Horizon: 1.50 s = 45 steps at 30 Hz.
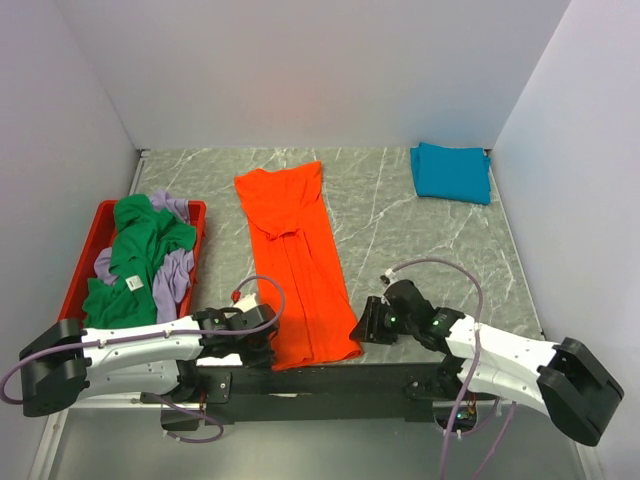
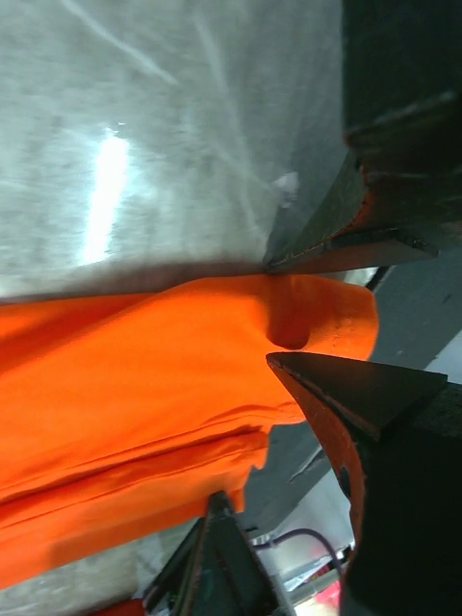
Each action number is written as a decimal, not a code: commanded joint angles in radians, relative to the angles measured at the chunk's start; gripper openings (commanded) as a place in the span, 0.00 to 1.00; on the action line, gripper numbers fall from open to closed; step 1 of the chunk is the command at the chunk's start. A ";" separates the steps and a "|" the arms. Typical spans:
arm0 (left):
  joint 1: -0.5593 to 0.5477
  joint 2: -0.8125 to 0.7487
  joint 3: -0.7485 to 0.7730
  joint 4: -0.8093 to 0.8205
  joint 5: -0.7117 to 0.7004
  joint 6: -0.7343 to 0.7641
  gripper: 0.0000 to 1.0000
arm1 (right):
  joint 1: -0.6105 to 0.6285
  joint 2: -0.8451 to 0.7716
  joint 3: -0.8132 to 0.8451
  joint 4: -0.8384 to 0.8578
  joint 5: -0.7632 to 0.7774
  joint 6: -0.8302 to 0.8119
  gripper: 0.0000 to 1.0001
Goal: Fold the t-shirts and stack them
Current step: Fold the tshirt
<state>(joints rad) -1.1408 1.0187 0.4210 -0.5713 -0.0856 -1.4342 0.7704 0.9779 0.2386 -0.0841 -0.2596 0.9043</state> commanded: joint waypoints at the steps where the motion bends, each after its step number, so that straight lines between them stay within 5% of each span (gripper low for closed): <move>1: -0.008 0.003 -0.004 -0.098 0.015 0.038 0.01 | 0.021 -0.024 -0.053 -0.210 0.008 -0.011 0.47; 21: -0.008 -0.054 -0.022 -0.122 0.010 0.012 0.01 | 0.102 -0.012 -0.053 -0.213 -0.047 -0.005 0.47; 29: -0.008 -0.055 -0.025 -0.114 0.018 0.018 0.01 | 0.170 0.048 -0.050 -0.166 -0.046 0.022 0.33; 37: -0.008 -0.086 0.038 -0.150 -0.022 0.047 0.01 | 0.168 0.016 0.082 -0.293 0.009 -0.034 0.02; 45: 0.168 -0.051 0.197 -0.184 -0.088 0.239 0.01 | 0.124 0.109 0.364 -0.410 0.057 -0.169 0.00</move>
<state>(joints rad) -1.0466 0.9611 0.5404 -0.7391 -0.1253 -1.3109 0.9165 1.0557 0.5049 -0.4335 -0.2470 0.8120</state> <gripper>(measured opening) 0.021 0.011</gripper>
